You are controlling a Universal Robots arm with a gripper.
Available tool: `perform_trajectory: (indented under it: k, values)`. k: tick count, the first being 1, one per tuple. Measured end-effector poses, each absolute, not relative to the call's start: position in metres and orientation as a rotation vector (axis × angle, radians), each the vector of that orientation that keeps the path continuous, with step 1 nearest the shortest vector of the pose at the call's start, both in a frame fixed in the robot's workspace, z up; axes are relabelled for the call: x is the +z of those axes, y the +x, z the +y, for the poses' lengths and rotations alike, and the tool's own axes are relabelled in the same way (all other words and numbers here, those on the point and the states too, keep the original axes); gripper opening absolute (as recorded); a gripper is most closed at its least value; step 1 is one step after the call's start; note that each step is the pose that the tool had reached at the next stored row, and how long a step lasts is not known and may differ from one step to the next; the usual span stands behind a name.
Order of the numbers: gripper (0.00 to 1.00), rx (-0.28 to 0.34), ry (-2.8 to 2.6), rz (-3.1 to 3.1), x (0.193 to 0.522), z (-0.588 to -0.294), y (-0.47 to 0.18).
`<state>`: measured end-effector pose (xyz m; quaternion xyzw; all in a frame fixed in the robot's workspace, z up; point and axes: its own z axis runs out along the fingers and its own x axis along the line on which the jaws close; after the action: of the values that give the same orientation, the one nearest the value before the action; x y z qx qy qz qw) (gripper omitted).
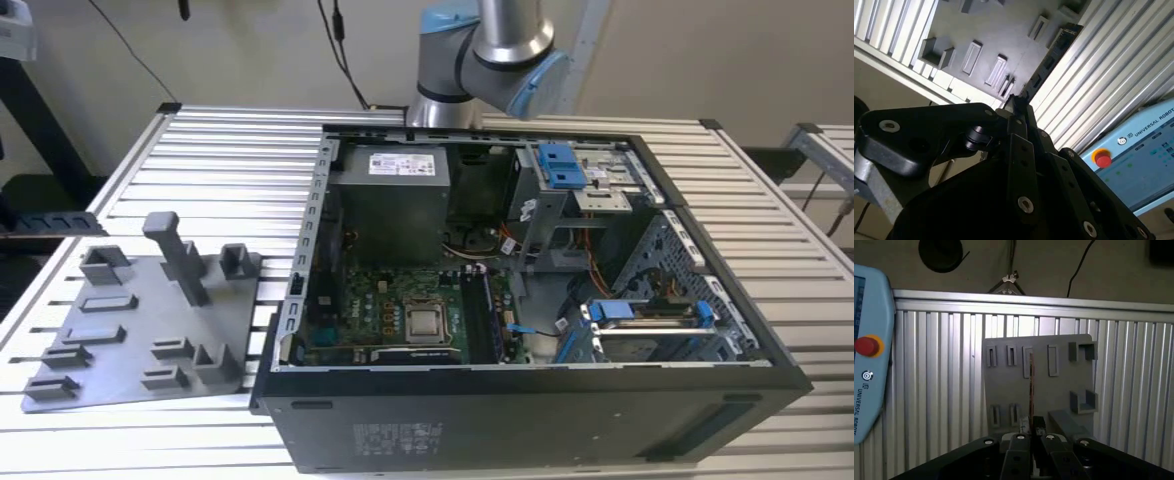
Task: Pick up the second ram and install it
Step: 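Pick up the second ram and move it above second insertion slot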
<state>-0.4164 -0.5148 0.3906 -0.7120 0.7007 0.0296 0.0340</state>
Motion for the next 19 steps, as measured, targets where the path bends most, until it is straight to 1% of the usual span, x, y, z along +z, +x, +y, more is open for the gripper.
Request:
perform_trajectory:
  k: [7, 19]
  values:
    - [0.14, 0.091, -2.190, 2.155, 0.390, -0.515, -0.403]
    - [0.14, 0.094, -2.191, 2.156, 0.390, -0.515, -0.360]
